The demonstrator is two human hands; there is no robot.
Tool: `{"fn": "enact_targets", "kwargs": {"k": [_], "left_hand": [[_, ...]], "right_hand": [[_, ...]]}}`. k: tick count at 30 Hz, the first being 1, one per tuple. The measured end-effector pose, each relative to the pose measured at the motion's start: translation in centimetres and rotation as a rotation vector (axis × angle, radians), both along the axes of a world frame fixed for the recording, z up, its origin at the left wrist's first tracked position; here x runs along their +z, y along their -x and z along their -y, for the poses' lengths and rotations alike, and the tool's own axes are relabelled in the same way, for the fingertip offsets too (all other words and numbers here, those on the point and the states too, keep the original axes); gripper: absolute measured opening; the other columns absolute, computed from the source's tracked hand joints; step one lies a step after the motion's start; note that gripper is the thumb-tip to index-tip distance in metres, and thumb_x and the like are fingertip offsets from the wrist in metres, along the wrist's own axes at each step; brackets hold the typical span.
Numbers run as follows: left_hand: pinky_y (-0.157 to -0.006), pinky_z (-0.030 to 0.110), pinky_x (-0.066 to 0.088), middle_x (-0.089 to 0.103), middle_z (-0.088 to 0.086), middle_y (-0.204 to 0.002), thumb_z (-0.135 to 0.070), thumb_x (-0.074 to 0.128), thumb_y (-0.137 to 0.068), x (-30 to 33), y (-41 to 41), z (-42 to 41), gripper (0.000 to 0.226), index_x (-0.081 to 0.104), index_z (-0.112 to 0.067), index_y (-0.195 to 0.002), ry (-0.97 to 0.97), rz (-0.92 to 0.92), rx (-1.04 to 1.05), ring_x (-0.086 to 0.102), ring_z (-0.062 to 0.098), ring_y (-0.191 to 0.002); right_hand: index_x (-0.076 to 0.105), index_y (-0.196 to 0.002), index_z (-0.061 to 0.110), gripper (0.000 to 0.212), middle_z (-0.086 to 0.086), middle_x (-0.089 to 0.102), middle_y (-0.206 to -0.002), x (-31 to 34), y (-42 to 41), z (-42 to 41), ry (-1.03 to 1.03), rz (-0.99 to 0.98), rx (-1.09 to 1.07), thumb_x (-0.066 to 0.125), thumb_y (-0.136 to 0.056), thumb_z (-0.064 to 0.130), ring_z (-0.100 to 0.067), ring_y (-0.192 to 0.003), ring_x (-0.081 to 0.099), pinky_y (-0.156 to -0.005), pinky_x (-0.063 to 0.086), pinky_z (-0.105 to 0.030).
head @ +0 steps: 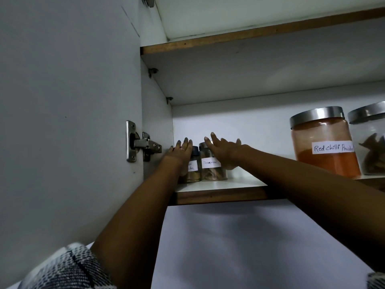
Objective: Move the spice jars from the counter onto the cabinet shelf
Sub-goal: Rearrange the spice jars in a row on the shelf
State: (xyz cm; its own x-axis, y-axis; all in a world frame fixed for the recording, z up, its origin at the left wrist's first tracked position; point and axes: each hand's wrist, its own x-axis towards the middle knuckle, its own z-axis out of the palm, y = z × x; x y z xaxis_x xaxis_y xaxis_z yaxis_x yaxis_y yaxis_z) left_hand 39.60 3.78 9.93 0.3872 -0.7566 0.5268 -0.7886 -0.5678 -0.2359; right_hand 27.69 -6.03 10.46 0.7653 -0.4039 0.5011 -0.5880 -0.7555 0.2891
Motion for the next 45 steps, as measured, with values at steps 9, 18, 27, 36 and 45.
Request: {"fn": "enact_targets", "kwargs": {"k": [9,18,27,36,45], "left_hand": [[-0.119,0.039,0.001,-0.019,0.011,-0.158,0.000,0.051,-0.089,-0.2,-0.2,-0.1,0.089,-0.015,-0.006,-0.148,-0.003,0.054,0.020,-0.010,0.026,-0.147],[-0.096,0.041,0.046,0.054,0.014,-0.134,-0.007,0.051,-0.088,-0.7,2.8,-1.1,0.057,0.035,-0.019,-0.142,0.348,0.127,-0.256,0.053,0.031,-0.119],[-0.069,0.030,0.043,0.069,0.002,-0.109,-0.024,0.043,-0.092,0.6,12.3,-2.3,0.027,0.064,-0.023,-0.110,0.613,0.221,-0.503,0.063,0.024,-0.093],[-0.079,0.030,0.044,0.064,0.002,-0.122,-0.027,0.043,-0.094,3.9,22.2,-2.9,0.031,0.061,-0.020,-0.119,0.540,0.177,-0.707,0.061,0.023,-0.106],[-0.110,0.039,0.035,0.042,0.008,-0.148,-0.019,0.038,-0.101,2.9,26.9,-0.4,0.042,0.040,-0.015,-0.143,0.170,-0.035,-0.590,0.038,0.026,-0.136]], "right_hand": [[-0.018,-0.147,0.017,0.096,-0.009,-0.026,-0.155,-0.2,-0.5,0.6,0.031,-0.058,-0.033,0.056,-0.087,0.000,-0.032,-0.147,-0.001,-0.113,0.007,-0.061],[0.047,-0.127,0.012,0.036,-0.012,0.058,-0.127,0.7,3.3,-3.2,0.460,-0.116,0.048,0.046,-0.091,0.020,-0.029,-0.114,0.056,-0.095,0.039,-0.039],[0.059,-0.090,0.006,0.017,-0.018,0.066,-0.095,8.4,15.5,-6.3,0.751,-0.008,0.045,0.043,-0.085,0.002,-0.035,-0.088,0.062,-0.063,0.040,-0.033],[0.053,-0.079,0.013,0.015,-0.007,0.056,-0.078,8.9,28.1,-3.7,0.477,0.001,-0.173,0.043,-0.090,0.015,-0.025,-0.075,0.054,-0.065,0.049,-0.035],[0.045,-0.136,0.013,0.045,-0.011,0.049,-0.140,5.0,32.8,-0.3,-0.029,0.026,-0.209,0.046,-0.091,0.005,-0.028,-0.126,0.047,-0.101,0.035,-0.032]]}}
